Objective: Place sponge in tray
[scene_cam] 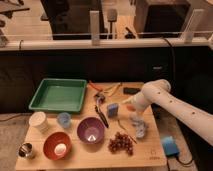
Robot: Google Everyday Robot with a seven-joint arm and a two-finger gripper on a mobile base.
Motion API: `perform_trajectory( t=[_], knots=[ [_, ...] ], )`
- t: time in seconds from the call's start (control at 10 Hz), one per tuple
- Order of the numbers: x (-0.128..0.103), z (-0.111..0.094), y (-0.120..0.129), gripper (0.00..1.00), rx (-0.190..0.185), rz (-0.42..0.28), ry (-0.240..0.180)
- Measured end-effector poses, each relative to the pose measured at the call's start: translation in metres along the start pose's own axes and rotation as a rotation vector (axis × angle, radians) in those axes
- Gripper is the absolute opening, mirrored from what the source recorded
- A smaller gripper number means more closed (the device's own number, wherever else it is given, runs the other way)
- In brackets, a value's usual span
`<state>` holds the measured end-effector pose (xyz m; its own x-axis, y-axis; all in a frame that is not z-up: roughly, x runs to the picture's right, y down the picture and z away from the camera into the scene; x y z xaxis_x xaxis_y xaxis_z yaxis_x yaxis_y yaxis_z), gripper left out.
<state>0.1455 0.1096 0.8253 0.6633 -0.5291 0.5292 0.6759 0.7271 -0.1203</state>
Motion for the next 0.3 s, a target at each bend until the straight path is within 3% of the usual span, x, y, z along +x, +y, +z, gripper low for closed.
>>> perform_trajectory(
  t=[0.3],
  knots=[
    [-0.0067,-0.0208,-0.0204,0.8,0.032,0.049,-0.013]
  ],
)
